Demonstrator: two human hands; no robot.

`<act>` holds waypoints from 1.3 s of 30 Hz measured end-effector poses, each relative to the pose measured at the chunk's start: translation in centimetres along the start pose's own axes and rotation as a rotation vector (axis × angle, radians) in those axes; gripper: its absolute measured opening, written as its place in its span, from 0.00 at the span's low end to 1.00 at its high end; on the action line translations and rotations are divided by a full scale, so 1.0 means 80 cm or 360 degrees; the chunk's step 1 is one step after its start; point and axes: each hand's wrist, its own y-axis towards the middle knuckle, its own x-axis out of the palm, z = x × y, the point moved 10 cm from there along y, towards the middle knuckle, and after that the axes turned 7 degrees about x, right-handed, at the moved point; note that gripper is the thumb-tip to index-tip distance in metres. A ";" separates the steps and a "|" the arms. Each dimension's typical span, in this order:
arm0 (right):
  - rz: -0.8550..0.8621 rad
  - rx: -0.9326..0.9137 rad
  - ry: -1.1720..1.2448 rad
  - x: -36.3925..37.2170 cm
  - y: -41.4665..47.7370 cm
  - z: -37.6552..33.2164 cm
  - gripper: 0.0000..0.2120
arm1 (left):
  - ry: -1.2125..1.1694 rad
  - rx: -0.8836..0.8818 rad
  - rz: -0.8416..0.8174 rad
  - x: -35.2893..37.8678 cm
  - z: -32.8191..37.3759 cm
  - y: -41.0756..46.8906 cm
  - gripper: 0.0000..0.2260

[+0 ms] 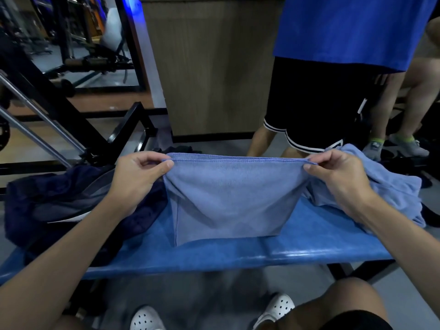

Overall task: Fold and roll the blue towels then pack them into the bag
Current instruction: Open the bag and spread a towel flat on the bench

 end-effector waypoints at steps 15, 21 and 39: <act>-0.0011 -0.0137 -0.0456 -0.002 -0.010 -0.025 0.06 | 0.0226 0.0145 -0.0033 -0.009 0.039 0.003 0.04; -0.0018 -0.0157 -0.0459 -0.005 -0.007 -0.029 0.10 | 0.0200 0.0179 -0.0025 -0.008 0.058 0.007 0.08; 0.0012 -0.0347 -0.0457 -0.007 0.014 -0.048 0.16 | 0.0499 0.0300 -0.0230 0.009 0.066 0.018 0.10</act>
